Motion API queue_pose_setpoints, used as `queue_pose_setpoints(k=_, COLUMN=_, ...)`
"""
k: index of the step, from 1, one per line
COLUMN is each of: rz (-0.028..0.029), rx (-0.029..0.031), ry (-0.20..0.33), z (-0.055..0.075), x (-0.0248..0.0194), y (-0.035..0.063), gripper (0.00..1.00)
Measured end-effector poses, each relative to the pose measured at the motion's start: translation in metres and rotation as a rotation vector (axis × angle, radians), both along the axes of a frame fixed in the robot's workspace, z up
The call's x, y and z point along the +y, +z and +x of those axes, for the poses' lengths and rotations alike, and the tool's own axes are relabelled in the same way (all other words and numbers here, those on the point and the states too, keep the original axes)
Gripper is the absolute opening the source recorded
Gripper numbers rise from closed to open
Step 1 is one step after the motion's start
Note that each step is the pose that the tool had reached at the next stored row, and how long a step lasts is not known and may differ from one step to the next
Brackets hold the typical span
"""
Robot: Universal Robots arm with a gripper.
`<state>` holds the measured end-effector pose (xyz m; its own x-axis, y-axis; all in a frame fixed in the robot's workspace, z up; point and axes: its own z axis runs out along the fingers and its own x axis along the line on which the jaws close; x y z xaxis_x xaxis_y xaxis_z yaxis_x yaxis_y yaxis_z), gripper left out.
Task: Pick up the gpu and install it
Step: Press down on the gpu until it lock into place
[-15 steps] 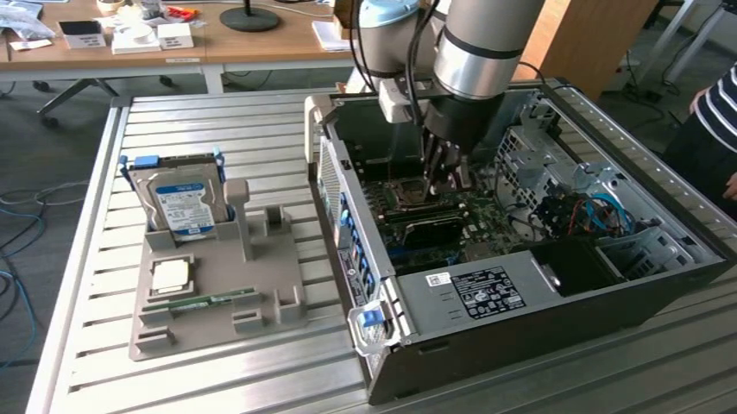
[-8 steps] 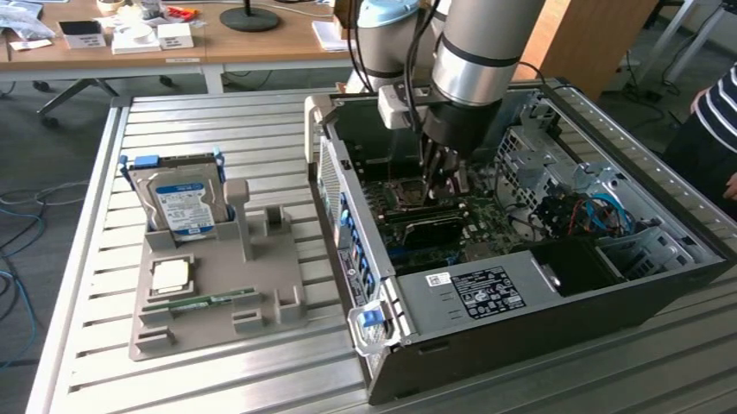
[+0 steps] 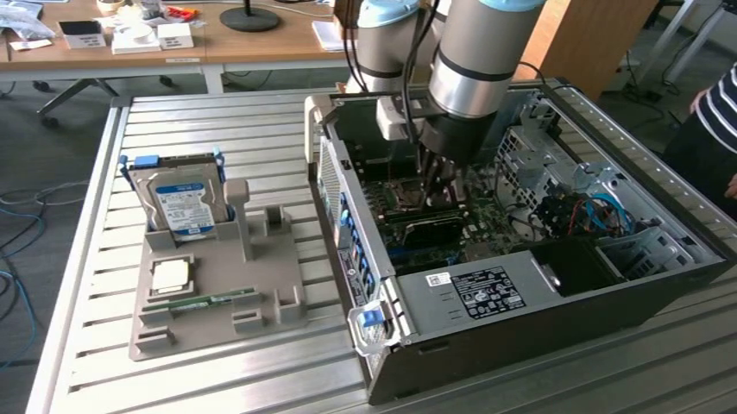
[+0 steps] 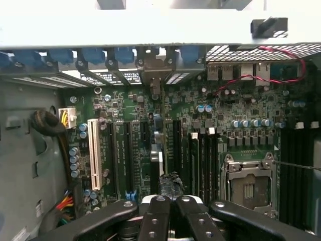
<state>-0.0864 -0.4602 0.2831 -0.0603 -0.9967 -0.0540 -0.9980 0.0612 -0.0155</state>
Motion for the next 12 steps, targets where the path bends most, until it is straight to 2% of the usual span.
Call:
queue_pose_setpoints(k=6, rz=-0.0001, rx=0.0001, ry=0.0, z=0.0, x=0.0, y=-0.0014, gripper=0.11)
queue_pose_setpoints(k=12, rz=0.0, rx=0.0001, ry=0.0, z=0.0, x=0.0, y=-0.0078, gripper=0.11)
